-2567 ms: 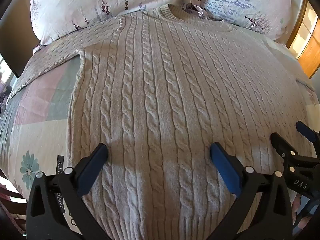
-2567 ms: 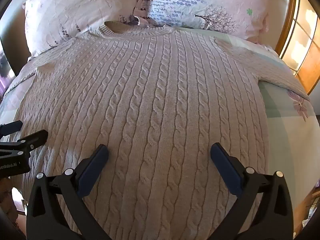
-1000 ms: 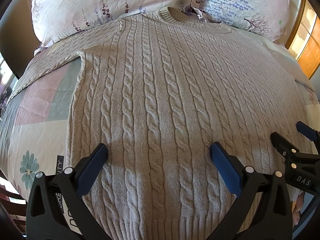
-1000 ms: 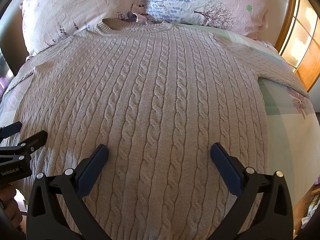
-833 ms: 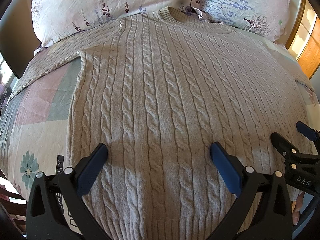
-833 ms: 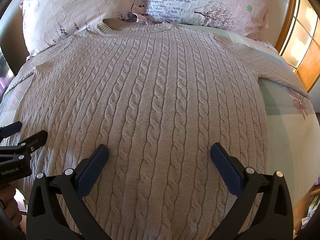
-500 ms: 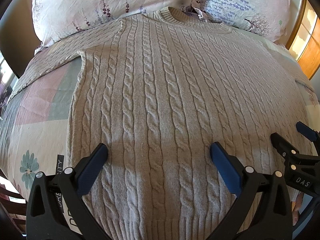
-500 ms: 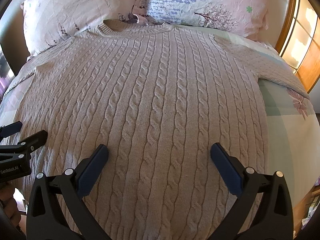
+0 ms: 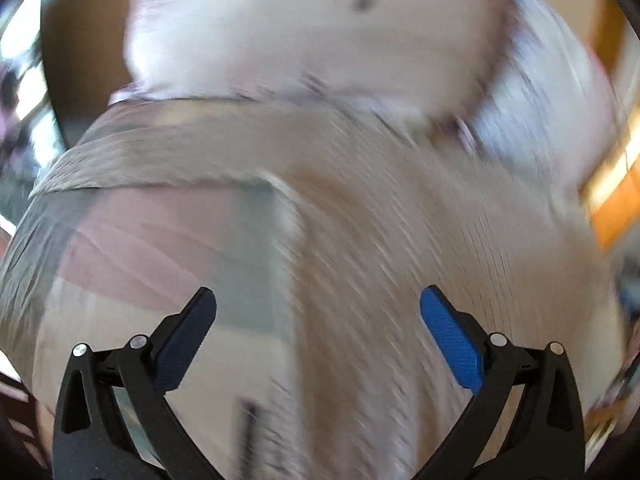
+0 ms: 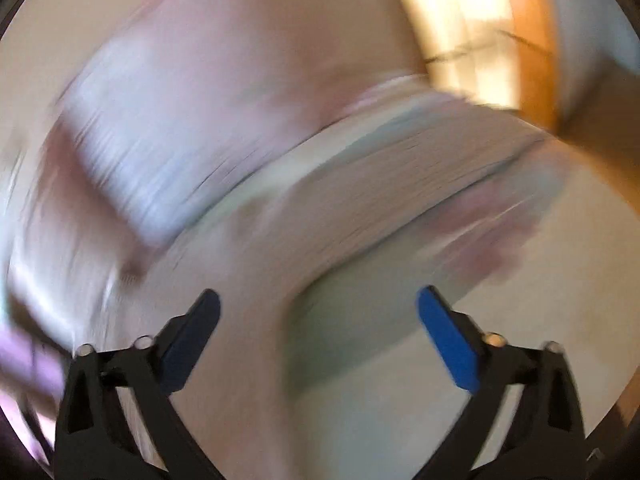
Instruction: Fold small clothes
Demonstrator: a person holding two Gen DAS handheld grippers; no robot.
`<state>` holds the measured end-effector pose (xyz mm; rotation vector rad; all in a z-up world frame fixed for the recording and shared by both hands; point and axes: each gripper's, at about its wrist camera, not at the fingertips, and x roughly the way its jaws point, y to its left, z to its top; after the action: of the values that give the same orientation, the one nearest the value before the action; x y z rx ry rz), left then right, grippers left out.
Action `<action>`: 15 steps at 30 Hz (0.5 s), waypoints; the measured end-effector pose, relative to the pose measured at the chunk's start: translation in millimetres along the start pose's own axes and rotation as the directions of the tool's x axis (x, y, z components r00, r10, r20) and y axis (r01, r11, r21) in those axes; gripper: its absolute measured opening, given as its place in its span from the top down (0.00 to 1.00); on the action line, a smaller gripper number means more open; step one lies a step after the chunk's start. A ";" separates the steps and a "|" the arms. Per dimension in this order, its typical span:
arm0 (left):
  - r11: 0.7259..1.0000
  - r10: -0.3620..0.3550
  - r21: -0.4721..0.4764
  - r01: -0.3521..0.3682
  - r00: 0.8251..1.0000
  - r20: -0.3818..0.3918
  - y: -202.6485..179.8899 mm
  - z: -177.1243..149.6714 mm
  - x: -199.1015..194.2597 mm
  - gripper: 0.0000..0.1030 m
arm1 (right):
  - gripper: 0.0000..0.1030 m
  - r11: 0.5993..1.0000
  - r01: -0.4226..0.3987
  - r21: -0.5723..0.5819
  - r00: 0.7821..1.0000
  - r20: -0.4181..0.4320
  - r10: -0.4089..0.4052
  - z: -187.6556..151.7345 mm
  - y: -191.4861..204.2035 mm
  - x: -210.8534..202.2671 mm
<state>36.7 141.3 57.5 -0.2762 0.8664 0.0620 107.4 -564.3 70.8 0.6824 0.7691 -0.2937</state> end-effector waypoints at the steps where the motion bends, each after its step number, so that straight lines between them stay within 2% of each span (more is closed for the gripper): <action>1: 0.999 -0.004 -0.045 0.005 1.000 0.022 14.8 7.9 0.8 0.02 | 0.33 0.998 0.034 0.058 0.999 0.015 -0.035 18.0 -19.7 5.8; 2: 0.994 0.008 -0.108 -0.002 0.999 0.051 35.7 17.7 3.5 0.02 | 0.39 0.987 0.078 0.140 0.996 0.023 -0.082 40.3 -46.9 14.4; 4: 0.981 0.056 -0.190 -0.039 0.995 0.087 67.6 30.3 9.5 0.02 | 0.47 0.968 0.103 0.231 0.994 0.014 -0.109 61.4 -76.7 26.7; 6: 0.974 0.102 -0.213 -0.075 0.988 0.118 95.5 41.6 17.9 0.02 | 0.51 0.951 0.126 0.284 0.992 -0.008 -0.129 70.9 -94.9 38.0; 9: 0.959 0.209 -0.216 -0.186 0.974 0.092 121.5 49.4 29.4 0.02 | 0.58 0.932 0.165 0.323 0.986 -0.044 -0.159 72.9 -108.4 50.1; 13: 0.936 0.210 -0.306 -0.174 0.974 0.088 156.8 50.0 29.6 0.02 | 0.66 0.929 0.198 0.312 0.978 -0.004 -0.207 72.7 -109.1 53.7; 14: 0.928 0.206 -0.331 -0.169 0.975 0.078 163.1 51.1 31.9 0.02 | 0.70 0.923 0.209 0.322 0.975 0.005 -0.223 79.5 -111.2 57.6; 15: 0.913 0.190 -0.378 -0.151 0.979 0.068 175.5 53.3 34.9 0.02 | 0.78 0.920 0.216 0.327 0.973 0.008 -0.231 82.0 -112.5 59.4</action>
<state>70.0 322.3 26.2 -0.5474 0.7700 0.4051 138.9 -703.1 19.1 0.8952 0.7622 -0.6538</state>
